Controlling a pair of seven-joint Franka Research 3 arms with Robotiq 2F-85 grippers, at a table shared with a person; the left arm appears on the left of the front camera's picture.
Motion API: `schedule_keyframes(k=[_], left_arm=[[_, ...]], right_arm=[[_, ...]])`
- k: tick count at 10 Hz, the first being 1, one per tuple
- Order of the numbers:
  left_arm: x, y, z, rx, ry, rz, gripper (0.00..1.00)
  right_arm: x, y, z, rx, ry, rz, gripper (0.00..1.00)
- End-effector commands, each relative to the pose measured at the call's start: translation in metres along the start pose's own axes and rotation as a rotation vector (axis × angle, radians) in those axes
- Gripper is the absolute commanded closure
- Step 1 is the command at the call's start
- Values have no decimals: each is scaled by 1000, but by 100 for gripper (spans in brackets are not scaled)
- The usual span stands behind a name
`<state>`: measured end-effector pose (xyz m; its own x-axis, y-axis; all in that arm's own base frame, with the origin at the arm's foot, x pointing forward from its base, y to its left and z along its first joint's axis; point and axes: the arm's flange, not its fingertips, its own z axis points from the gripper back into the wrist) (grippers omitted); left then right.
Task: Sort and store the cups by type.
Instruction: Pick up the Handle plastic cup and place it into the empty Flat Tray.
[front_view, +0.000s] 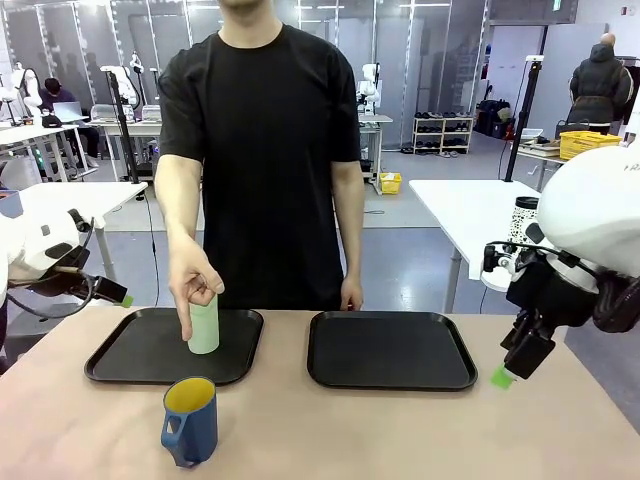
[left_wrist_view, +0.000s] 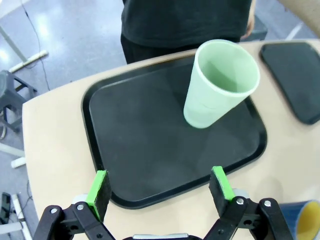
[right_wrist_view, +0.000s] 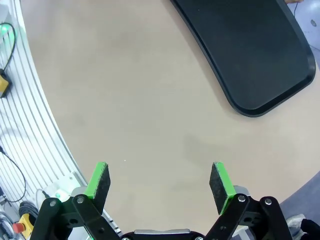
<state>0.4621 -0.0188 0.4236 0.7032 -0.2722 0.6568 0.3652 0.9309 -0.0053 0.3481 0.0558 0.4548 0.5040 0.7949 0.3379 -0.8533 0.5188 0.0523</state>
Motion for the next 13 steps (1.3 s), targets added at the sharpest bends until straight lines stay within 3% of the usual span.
schedule_keyframes(k=[1,3,4,6,8,9,10,13], left_arm=[[-13,37,9,55,87,-232,0],[-30,57,30,36,255,-501,0],[-40,52,35,-108,271,-656,0],[-59,40,35,-319,371,-787,0],[-74,30,29,-430,431,-890,0],[-77,28,26,-464,427,-896,0],[-73,17,30,-402,367,-846,0],[-73,17,30,-402,367,-846,0]], right_arm=[[-1,1,-2,-10,-2,-9,0],[-1,1,-2,-10,-2,-9,0],[-1,1,-2,-10,-2,-9,0],[-1,1,-2,-10,-2,-9,0],[-1,1,-2,-10,-2,-9,0],[-1,1,-2,-10,-2,-9,0],[-1,1,-2,-10,-2,-9,0],[-1,1,-2,-10,-2,-9,0]])
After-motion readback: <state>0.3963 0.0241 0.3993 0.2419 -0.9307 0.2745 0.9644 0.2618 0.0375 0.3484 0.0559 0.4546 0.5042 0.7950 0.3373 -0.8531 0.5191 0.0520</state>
